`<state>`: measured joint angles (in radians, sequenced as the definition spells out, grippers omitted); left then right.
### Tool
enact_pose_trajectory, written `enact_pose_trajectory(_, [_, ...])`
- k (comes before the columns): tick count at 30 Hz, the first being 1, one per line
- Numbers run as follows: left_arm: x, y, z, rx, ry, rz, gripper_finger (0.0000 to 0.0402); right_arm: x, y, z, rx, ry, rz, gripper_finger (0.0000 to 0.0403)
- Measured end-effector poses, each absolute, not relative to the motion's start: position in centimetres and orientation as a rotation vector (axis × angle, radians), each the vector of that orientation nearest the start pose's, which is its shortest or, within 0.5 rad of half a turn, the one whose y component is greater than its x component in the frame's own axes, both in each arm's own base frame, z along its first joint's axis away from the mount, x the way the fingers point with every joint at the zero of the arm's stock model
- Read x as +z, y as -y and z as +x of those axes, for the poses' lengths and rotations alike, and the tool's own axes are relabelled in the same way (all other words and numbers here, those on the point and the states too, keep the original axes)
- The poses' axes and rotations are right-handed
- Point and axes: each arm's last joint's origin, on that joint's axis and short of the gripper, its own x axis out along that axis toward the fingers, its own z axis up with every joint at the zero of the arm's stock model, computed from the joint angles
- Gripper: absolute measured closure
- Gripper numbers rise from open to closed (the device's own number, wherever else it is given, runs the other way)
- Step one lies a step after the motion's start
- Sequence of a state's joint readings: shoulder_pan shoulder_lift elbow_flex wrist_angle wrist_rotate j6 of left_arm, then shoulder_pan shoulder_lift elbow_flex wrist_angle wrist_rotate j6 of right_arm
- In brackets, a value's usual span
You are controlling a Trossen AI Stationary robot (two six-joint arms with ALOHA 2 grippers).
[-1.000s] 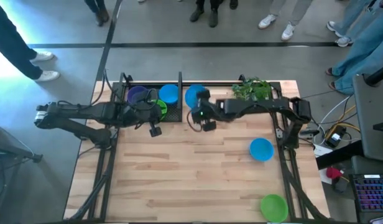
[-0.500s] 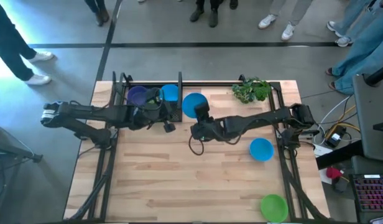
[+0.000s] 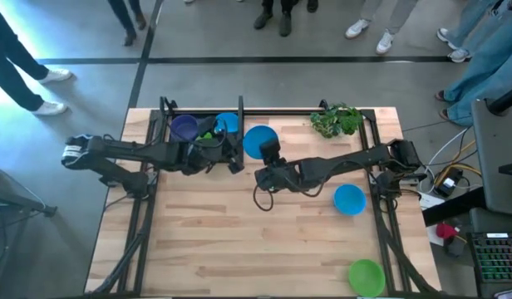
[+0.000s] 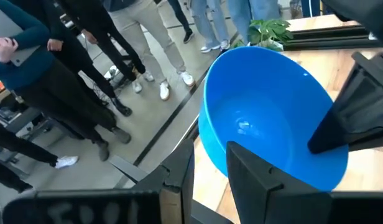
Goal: Pick & Place Mini bowls
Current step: Stack the top blue bowl on the blue bowl on the shelf
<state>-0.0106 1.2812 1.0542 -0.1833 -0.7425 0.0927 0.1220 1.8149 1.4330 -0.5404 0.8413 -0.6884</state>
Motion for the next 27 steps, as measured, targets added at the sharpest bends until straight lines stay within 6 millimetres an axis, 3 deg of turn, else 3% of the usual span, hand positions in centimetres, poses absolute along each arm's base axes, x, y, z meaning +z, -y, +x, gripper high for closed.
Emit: enact_pose_trajectory(27, [31.0, -2.6, 30.0, 0.758, -0.392, 0.212, 0.0312, 25.5, -3.3, 38.6, -0.369, -1.043, -1.085, 0.0395])
